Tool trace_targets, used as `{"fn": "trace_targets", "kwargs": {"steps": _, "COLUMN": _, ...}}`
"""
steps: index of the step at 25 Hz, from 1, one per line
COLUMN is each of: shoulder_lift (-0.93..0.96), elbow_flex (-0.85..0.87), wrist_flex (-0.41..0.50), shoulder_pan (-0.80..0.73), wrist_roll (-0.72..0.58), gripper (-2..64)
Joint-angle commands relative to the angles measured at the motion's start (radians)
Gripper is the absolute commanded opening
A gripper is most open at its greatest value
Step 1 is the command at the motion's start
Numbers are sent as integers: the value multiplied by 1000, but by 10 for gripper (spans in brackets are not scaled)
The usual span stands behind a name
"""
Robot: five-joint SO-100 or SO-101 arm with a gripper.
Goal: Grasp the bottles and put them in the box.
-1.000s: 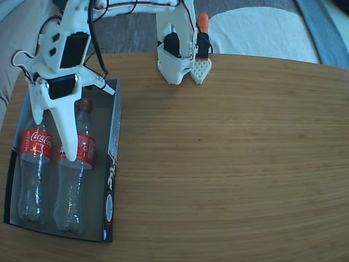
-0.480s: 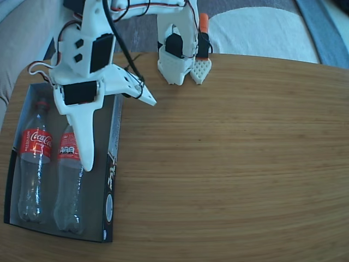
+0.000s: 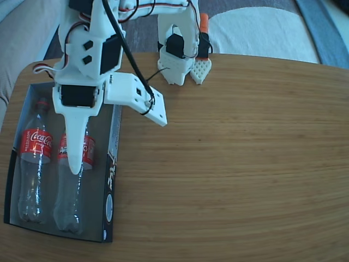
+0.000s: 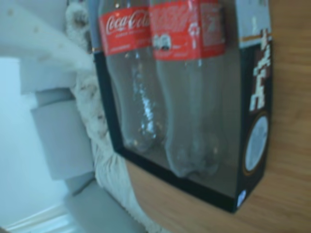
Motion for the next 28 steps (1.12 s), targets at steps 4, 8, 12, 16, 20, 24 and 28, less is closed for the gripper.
{"fn": "trace_targets", "kwargs": {"steps": 4, "shoulder_lift": 123, "elbow_flex": 107, "wrist_flex": 25, "shoulder_pan": -26, "wrist_roll": 57, "gripper": 528}}
{"fn": "trace_targets", "kwargs": {"steps": 8, "shoulder_lift": 244, "elbow_flex": 321, "wrist_flex": -28, "shoulder_pan": -49, "wrist_roll": 61, "gripper": 528}}
{"fn": "trace_targets", "kwargs": {"steps": 12, "shoulder_lift": 376, "elbow_flex": 508, "wrist_flex": -87, "shoulder_pan": -67, "wrist_roll": 61, "gripper": 528}}
{"fn": "trace_targets", "kwargs": {"steps": 16, "shoulder_lift": 463, "elbow_flex": 643, "wrist_flex": -94, "shoulder_pan": -75, "wrist_roll": 61, "gripper": 528}}
{"fn": "trace_targets", "kwargs": {"steps": 20, "shoulder_lift": 529, "elbow_flex": 756, "wrist_flex": -94, "shoulder_pan": -75, "wrist_roll": 63, "gripper": 528}}
{"fn": "trace_targets", "kwargs": {"steps": 24, "shoulder_lift": 601, "elbow_flex": 864, "wrist_flex": -95, "shoulder_pan": -75, "wrist_roll": 71, "gripper": 528}}
{"fn": "trace_targets", "kwargs": {"steps": 28, "shoulder_lift": 683, "elbow_flex": 946, "wrist_flex": -127, "shoulder_pan": -77, "wrist_roll": 127, "gripper": 528}}
